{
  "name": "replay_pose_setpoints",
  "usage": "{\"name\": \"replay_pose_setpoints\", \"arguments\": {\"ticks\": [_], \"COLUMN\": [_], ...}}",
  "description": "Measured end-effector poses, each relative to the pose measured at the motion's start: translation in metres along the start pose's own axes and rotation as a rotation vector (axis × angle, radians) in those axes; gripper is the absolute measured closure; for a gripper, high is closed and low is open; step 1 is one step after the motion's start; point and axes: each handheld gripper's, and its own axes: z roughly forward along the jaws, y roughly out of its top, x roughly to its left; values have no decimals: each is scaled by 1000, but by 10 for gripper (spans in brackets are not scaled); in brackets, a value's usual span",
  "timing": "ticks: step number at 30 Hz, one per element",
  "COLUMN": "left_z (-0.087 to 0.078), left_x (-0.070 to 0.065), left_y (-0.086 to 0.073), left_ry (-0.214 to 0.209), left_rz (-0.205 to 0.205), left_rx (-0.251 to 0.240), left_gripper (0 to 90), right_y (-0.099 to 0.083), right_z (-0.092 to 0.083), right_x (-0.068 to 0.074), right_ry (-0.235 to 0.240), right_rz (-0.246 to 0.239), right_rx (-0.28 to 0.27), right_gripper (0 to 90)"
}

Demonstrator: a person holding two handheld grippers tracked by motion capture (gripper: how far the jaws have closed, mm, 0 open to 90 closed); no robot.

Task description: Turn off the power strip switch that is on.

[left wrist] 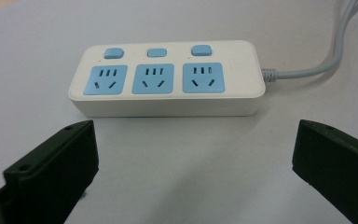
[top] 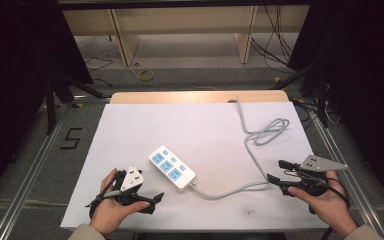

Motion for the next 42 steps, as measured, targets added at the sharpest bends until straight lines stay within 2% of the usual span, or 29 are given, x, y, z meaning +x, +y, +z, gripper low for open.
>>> {"name": "replay_pose_setpoints", "arguments": {"ticks": [1, 6, 9, 10, 13, 16, 18, 19, 20, 21, 22, 23, 24, 27, 31, 34, 42], "left_z": [0, -2, -5, -7, -9, -9, -10, -9, -9, -8, -8, -7, -7, -6, -2, 3, 10], "left_x": [0, -1, 1, 3, 3, 3, 2, 2, 1, 2, 2, 4, 5, 8, 10, 12, 14], "left_y": [0, 4, 8, 11, 14, 18, 20, 21, 22, 23, 23, 24, 24, 27, 31, 35, 41], "left_ry": [0, 16, 30, 52, 61, 84, 86, 85, 90, 98, 101, 94, 92, 90, 90, 78, 79], "left_rz": [-6, 22, 24, 38, 55, 54, 44, 42, 36, 36, 36, 31, 26, 19, -27, -22, -26], "left_rx": [-3, -2, -13, -20, -26, -22, -30, -39, -40, -34, -36, -37, -33, -13, -8, 9, 19], "left_gripper": [0, 0, 6, 17, 118, 246, 377, 377, 515, 515, 697, 697, 855, 896, 897, 898, 898], "right_y": [0, 0, 1, 1, 1, 1, 1, 1, 1, 1, 1, 1, 1, 1, 2, 2, 1], "right_z": [0, -2, 0, 0, 1, 1, 0, 0, 0, 0, 0, 0, 1, 1, 2, 2, 2], "right_x": [0, 2, 3, 3, 3, 3, 3, 3, 3, 3, 4, 4, 4, 5, 5, 6, 6], "right_ry": [0, 2, 8, 10, 12, 13, 9, 9, 10, 10, 12, 12, 12, 15, 15, 13, 15], "right_rz": [0, -8, -12, -12, -11, -13, -12, -12, -12, -12, -13, -13, -15, -14, -14, -13, -11], "right_rx": [0, 0, -2, 0, 2, 2, 2, 2, 2, 2, 3, 3, 5, 8, 9, 11, 10], "right_gripper": [315, 315, 316, 317, 320, 323, 325, 325, 327, 327, 327, 327, 328, 328, 328, 329, 329]}}
